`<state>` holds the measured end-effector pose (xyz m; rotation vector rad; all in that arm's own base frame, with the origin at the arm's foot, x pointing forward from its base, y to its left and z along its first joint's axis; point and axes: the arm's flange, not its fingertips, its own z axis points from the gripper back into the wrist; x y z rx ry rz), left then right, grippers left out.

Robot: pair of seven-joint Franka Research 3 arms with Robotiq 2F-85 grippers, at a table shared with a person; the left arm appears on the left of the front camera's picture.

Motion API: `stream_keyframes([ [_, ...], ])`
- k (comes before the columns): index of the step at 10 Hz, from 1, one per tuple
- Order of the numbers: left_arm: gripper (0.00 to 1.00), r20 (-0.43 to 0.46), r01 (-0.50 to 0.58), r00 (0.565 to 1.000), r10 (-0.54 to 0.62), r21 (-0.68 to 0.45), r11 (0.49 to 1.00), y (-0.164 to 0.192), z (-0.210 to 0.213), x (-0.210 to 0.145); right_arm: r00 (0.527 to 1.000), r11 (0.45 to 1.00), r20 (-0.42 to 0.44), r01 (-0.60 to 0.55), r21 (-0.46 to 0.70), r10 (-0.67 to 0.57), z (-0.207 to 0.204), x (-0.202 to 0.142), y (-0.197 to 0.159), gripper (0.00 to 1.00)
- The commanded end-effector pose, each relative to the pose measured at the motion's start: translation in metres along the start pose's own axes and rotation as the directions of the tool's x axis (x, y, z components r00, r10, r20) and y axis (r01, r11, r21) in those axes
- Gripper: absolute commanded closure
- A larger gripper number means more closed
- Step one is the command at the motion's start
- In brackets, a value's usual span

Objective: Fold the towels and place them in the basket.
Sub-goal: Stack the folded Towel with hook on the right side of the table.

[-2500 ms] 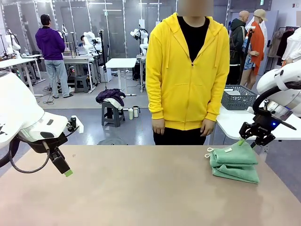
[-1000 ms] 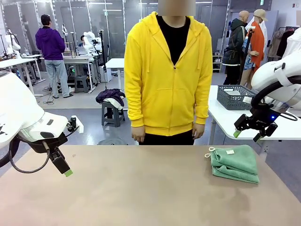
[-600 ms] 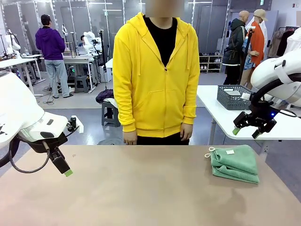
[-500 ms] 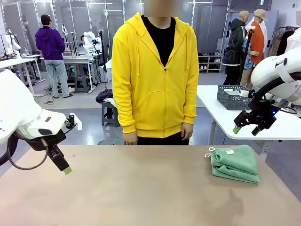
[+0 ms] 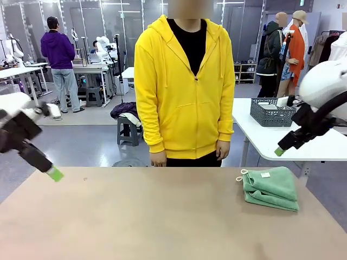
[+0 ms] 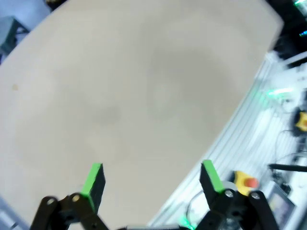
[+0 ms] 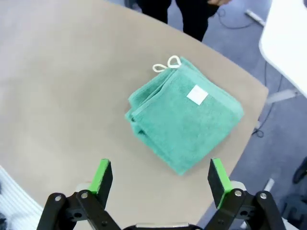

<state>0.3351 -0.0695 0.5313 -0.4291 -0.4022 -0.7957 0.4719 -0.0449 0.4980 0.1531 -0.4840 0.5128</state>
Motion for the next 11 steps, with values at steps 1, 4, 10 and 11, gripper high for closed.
stream_keyframes([
  [1, 0.0, 0.115, -0.08, 0.988, 0.1, -0.166, 0.983, 0.0, 0.052, -0.029, 0.997, 0.995, 0.058, 0.041, 0.09, -0.046, 0.028, -0.029, -0.001, 0.0],
  [4, 0.0, 0.27, -0.1, 0.946, 0.177, -0.275, 0.956, 0.011, 0.102, -0.068, 0.991, 0.968, 0.104, 0.059, 0.244, -0.086, 0.046, -0.047, -0.003, 0.0],
  [10, 0.0, 0.244, -0.103, 0.956, 0.162, -0.238, 0.966, 0.006, 0.102, -0.063, 0.993, 0.98, 0.081, 0.072, 0.187, -0.088, 0.052, -0.046, 0.002, 0.0],
  [11, 0.0, 0.244, -0.103, 0.956, 0.162, -0.238, 0.966, 0.006, 0.102, -0.063, 0.993, 0.98, 0.081, 0.072, 0.187, -0.088, 0.052, -0.046, 0.002, 0.0],
])
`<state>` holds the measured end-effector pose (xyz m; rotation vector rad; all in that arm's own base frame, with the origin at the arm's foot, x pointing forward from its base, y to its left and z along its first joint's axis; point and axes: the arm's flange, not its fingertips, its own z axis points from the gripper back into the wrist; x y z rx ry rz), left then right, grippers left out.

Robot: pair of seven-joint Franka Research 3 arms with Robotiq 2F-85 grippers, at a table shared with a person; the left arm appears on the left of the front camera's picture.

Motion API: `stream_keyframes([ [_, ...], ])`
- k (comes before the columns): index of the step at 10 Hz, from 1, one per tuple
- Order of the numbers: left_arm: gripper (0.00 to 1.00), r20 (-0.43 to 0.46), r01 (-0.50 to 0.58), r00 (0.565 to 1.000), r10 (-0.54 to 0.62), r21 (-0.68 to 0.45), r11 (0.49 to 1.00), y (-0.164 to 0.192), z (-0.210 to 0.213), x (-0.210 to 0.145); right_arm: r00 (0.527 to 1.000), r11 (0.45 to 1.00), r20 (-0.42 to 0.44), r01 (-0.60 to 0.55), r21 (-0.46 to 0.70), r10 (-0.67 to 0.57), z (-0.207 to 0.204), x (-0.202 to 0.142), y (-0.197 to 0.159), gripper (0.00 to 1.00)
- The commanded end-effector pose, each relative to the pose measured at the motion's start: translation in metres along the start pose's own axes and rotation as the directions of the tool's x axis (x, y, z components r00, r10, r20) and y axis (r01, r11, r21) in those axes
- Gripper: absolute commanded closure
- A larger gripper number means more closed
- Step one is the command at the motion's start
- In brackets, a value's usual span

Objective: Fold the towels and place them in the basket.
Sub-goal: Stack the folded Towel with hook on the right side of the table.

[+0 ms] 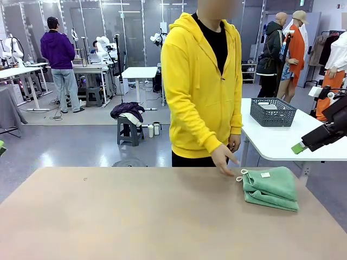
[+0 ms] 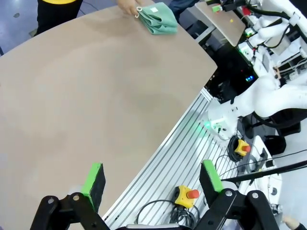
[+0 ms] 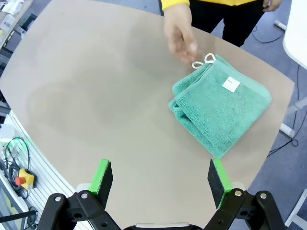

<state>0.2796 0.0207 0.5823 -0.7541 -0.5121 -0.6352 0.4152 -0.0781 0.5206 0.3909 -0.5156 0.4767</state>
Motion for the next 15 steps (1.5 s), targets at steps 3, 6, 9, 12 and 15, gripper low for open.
stream_keyframes([
  [3, 0.0, 0.011, 0.021, 1.0, -0.021, -0.017, 1.0, 0.002, 0.003, 0.001, 1.0, 1.0, -0.005, 0.0, -0.018, 0.0, 0.001, 0.001, 0.001, 0.0],
  [6, 0.0, 0.011, 0.021, 1.0, -0.021, -0.017, 1.0, 0.002, 0.003, 0.001, 1.0, 1.0, -0.005, 0.0, -0.018, 0.0, 0.001, 0.001, 0.001, 0.0],
  [9, 0.0, 0.006, 0.002, 1.0, -0.002, 0.005, 1.0, 0.001, 0.002, -0.001, 1.0, 1.0, -0.005, 0.0, -0.018, 0.0, 0.001, 0.001, 0.001, 0.0],
  [12, 0.0, -0.004, -0.243, 0.966, 0.258, -0.354, 0.903, -0.013, 0.06, 0.027, 0.999, 0.987, 0.031, 0.022, 0.158, -0.027, 0.038, -0.037, -0.004, 0.0],
  [15, 0.0, -0.059, -0.377, 0.905, 0.422, -0.571, 0.729, 0.031, 0.1, -0.003, 0.988, 0.835, 0.039, 0.103, 0.541, -0.147, 0.062, -0.082, -0.021, 0.0],
])
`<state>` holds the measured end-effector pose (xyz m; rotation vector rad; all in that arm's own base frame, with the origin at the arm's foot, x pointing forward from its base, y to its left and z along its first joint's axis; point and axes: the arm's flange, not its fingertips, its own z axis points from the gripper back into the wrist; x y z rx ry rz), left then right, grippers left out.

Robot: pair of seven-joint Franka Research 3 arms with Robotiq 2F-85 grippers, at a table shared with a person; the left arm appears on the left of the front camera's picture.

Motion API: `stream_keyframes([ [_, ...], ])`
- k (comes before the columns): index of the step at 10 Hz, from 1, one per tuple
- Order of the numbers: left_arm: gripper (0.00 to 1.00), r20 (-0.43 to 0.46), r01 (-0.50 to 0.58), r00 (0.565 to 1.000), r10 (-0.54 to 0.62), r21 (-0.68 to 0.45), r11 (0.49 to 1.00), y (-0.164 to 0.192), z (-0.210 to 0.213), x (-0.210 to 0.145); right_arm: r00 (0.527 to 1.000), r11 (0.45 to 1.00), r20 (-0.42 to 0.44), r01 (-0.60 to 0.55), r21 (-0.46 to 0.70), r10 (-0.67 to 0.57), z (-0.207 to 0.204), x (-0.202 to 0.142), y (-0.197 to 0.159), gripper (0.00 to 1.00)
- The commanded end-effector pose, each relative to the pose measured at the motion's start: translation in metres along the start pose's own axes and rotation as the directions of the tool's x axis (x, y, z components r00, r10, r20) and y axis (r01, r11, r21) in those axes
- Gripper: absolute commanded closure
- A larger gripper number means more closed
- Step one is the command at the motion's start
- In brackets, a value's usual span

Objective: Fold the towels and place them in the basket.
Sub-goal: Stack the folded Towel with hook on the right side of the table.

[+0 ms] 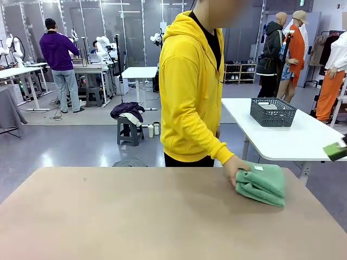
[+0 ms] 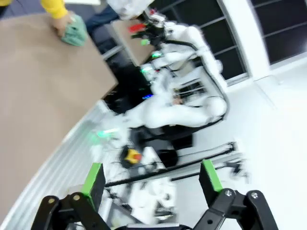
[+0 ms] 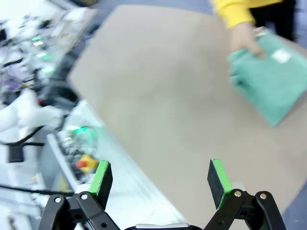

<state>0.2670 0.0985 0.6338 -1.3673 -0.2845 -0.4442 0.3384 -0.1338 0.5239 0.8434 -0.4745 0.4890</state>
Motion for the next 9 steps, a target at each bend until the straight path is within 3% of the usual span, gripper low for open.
stream_keyframes([
  [1, 0.0, -0.014, -0.148, 0.989, 0.148, -0.11, 0.983, 0.026, 0.032, 0.003, 0.994, 0.959, -0.004, 0.102, 0.266, -0.105, 0.021, -0.016, -0.017, 0.0],
  [2, 0.0, -0.061, -0.128, 0.991, 0.12, -0.152, 0.98, 0.039, 0.044, -0.004, 0.985, 0.901, -0.029, 0.168, 0.401, -0.171, 0.031, -0.026, -0.023, 0.0],
  [3, 0.0, -0.1, -0.115, 0.99, 0.102, -0.127, 0.985, 0.056, 0.052, -0.012, 0.961, 0.842, -0.027, 0.255, 0.475, -0.276, 0.035, -0.034, -0.035, 0.0],
  [4, 0.0, -0.139, -0.127, 0.984, 0.111, -0.118, 0.985, 0.07, 0.054, -0.02, 0.933, 0.786, -0.081, 0.341, 0.515, -0.351, 0.03, -0.038, -0.045, 0.0],
  [6, 0.0, -0.176, -0.132, 0.977, 0.12, -0.062, 0.989, 0.091, 0.053, -0.033, 0.887, 0.778, -0.109, 0.447, 0.441, -0.448, 0.012, -0.045, -0.055, 0.0],
  [7, 0.0, -0.207, -0.115, 0.974, 0.094, -0.091, 0.989, 0.096, 0.051, -0.041, 0.871, 0.781, -0.113, 0.48, 0.399, -0.478, 0.01, -0.05, -0.062, 0.0],
  [9, 0.0, -0.164, -0.112, 0.982, 0.088, -0.143, 0.983, 0.113, 0.059, -0.053, 0.833, 0.729, -0.101, 0.528, 0.435, -0.544, 0.022, -0.06, -0.083, 0.0],
])
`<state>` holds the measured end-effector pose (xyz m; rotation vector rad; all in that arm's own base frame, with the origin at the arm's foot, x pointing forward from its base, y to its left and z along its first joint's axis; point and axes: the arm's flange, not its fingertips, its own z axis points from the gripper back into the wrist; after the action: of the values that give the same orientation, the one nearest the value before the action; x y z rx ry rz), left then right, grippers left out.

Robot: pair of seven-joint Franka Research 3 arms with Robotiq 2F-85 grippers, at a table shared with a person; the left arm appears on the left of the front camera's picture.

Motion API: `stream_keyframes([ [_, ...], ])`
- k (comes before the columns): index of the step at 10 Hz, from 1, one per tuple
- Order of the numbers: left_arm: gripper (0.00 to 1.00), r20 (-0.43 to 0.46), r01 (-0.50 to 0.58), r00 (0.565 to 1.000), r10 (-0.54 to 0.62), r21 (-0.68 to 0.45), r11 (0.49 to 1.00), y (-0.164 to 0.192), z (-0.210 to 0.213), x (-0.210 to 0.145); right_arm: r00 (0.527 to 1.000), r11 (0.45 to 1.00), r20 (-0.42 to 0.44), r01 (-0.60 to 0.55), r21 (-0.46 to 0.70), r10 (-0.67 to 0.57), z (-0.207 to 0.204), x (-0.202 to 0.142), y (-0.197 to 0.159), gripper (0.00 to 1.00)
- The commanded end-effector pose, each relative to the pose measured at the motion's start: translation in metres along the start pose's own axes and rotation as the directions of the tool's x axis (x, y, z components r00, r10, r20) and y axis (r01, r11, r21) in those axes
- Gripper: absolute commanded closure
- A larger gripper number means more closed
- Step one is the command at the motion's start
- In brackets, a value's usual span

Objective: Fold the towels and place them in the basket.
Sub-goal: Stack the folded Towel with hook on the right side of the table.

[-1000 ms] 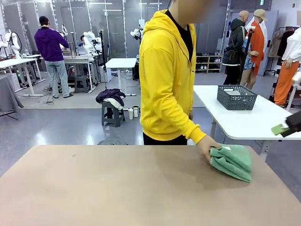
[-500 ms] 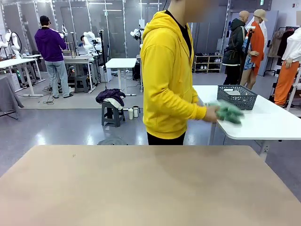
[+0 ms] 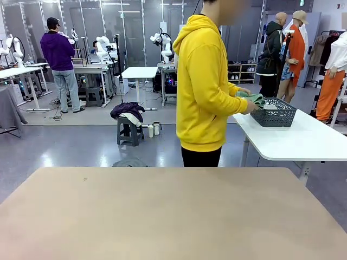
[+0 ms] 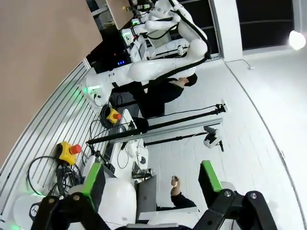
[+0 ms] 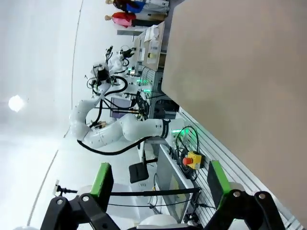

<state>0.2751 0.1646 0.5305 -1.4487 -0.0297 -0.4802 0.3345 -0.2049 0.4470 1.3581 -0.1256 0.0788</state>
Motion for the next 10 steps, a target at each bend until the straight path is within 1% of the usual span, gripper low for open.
stream_keyframes([
  [1, 0.0, 0.013, 0.013, 1.0, -0.012, -0.046, 0.999, 0.017, 0.016, -0.009, 0.999, 0.998, 0.037, 0.036, 0.044, -0.038, 0.012, -0.001, 0.002, 0.0],
  [2, 0.0, 0.017, -0.001, 1.0, 0.002, -0.047, 0.999, 0.022, 0.019, -0.009, 0.998, 0.998, 0.043, 0.033, 0.048, -0.035, 0.013, -0.001, 0.001, 0.0],
  [3, 0.0, 0.084, -0.028, 0.996, 0.026, 0.02, 0.999, 0.026, 0.027, -0.007, 0.998, 0.999, 0.055, 0.028, 0.043, -0.031, 0.016, -0.001, 0.0, 0.0],
  [4, 0.0, 0.147, -0.028, 0.989, 0.028, -0.002, 1.0, 0.032, 0.044, -0.007, 0.997, 0.998, 0.07, 0.027, 0.052, -0.031, 0.024, -0.002, -0.003, 0.0],
  [5, 0.0, 0.233, -0.054, 0.971, 0.044, 0.038, 0.998, 0.04, 0.062, -0.01, 0.997, 0.998, 0.077, 0.022, 0.064, -0.027, 0.032, -0.005, -0.007, 0.0],
  [6, 0.0, 0.282, -0.054, 0.958, 0.041, 0.04, 0.998, 0.044, 0.074, -0.012, 0.996, 0.997, 0.088, 0.029, 0.075, -0.035, 0.04, -0.009, -0.011, 0.0],
  [8, 0.0, 0.312, -0.034, 0.95, 0.027, 0.018, 0.999, 0.053, 0.094, -0.013, 0.993, 0.995, 0.113, 0.029, 0.098, -0.04, 0.056, -0.012, -0.019, 0.0],
  [10, 0.0, 0.331, -0.024, 0.944, 0.019, 0.011, 1.0, 0.056, 0.106, -0.012, 0.991, 0.994, 0.125, 0.026, 0.103, -0.039, 0.058, -0.016, -0.019, 0.0],
])
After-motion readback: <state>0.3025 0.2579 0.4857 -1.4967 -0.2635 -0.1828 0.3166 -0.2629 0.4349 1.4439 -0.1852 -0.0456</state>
